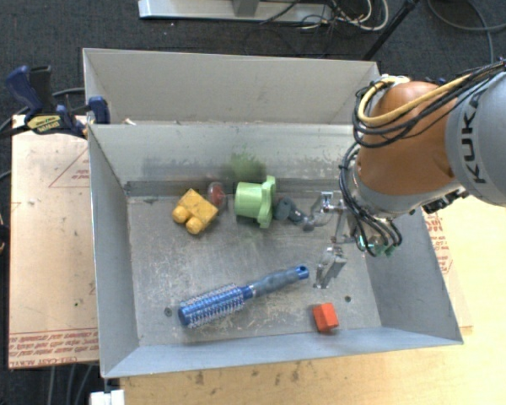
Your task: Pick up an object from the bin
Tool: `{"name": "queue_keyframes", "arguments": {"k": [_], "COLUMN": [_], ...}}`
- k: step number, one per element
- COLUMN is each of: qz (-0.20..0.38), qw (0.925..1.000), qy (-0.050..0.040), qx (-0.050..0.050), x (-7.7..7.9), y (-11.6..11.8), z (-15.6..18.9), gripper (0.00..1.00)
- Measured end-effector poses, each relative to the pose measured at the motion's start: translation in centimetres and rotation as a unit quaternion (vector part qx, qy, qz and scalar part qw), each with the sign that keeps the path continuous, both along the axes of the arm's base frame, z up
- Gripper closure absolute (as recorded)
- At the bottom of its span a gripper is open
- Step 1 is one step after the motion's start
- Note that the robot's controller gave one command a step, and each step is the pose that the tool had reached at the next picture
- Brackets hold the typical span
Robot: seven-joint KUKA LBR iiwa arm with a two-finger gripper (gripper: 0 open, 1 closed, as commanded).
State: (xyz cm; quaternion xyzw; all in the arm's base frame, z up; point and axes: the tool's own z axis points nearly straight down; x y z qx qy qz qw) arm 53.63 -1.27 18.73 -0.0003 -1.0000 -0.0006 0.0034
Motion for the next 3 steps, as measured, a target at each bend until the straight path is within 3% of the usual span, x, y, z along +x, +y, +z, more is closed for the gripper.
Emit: {"name": "queue_keyframes", "arguments": {"k": [1,2,3], "qz": [0.104,0.104,0.127], "qw": [0.9946,0.9945,0.9919], "qy": [-0.0069,-0.0068,-0.0076], "qx": [0.000,0.000,0.000], "x": [0.1,0.1,-1.9], "y": [-0.1,-0.1,2.7], "z": [-11.3,-11.0,3.2], "gripper": [0.00,1.00,1.00]}}
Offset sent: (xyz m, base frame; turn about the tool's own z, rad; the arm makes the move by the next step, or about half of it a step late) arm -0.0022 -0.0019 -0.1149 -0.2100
